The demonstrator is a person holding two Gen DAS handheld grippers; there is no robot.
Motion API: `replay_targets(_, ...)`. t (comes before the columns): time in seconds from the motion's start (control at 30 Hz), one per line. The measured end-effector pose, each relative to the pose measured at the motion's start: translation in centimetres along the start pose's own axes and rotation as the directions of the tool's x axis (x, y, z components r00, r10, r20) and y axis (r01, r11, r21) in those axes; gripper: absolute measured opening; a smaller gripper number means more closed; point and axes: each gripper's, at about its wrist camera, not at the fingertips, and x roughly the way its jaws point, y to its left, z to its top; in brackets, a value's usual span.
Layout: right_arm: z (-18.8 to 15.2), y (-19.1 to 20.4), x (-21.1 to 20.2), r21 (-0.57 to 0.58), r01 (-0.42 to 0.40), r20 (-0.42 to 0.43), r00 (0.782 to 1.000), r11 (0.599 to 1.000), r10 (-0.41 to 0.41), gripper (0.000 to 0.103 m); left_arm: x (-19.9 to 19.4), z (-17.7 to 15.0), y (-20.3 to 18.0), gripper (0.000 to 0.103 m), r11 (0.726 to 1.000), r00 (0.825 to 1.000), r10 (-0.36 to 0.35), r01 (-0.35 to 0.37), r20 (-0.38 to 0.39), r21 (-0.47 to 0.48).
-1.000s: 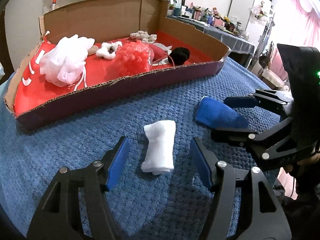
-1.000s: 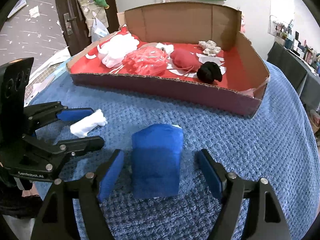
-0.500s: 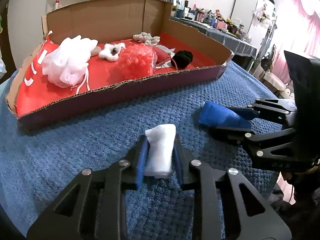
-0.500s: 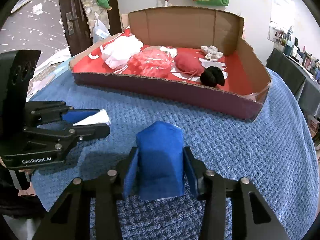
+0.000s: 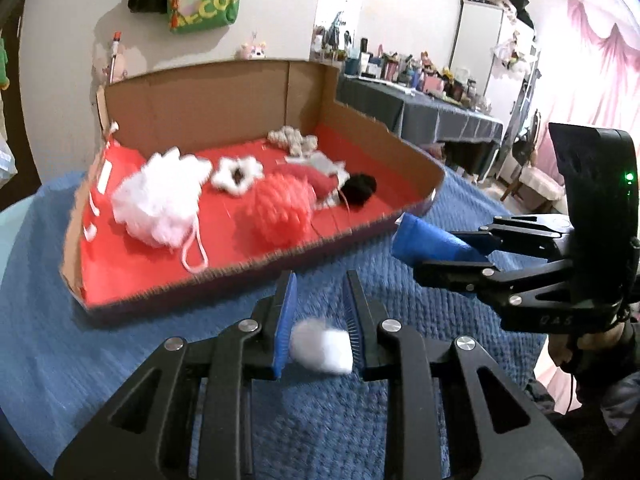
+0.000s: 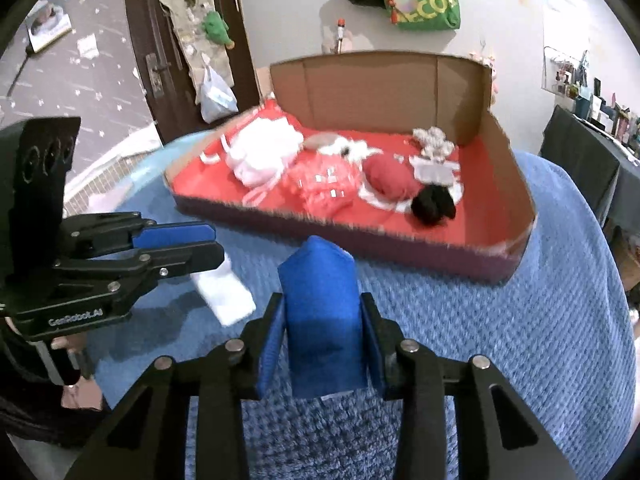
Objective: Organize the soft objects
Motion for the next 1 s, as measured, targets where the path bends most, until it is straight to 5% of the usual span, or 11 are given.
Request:
replay_targets(0.23,2.2,-0.3,-1.1,-0.011,0.009,0.05,0.999,1.0,-0.009,0.039,0.4,-0.5,0.0,0.023,0.999,0.999,-0.031,0.032,-0.026,0.005)
replay_targets(0.5,-0.4,-1.1,0.8,0.04,-0.007,-0.025,1.0,0.999,0.008,0.045,1.5,-3.3,-0.1,0.024,1.0,0.995,-0.007,0.006,-0.096,-0.015)
replay_targets(0.57,-1.2,-1.2,1.1,0.051,-0.008,-0.037,0.999,0.999,0.01,0.048,1.6,-3.8,0.0,0.035,1.0,0.995,-0.005,0.002,-0.1,-0.028)
replay_targets(0.6,-1.7,-1.2,1.4,0.058,-0.007,-0.048,0.999,0.998,0.01,0.049,1.5,-4.0,0.0,0.055,0.999,0.995,-0.003,0.0,-0.097,-0.034)
replay_targets(0.63,-1.9,-1.3,1.6,0.062,-0.001,-0.055,0.998,0.998,0.005,0.054,1.2,-4.2,0.0,0.064,0.999,0.997,0.001,-0.005,-0.078,-0.043)
replay_targets(1.0,-2.9,-1.3,2.3,0.07,0.05,-0.073,0.996,0.996,-0.044,0.072,1.7,-4.8,0.0,0.064,0.998,0.996,0.027,-0.032,-0.087,-0.059)
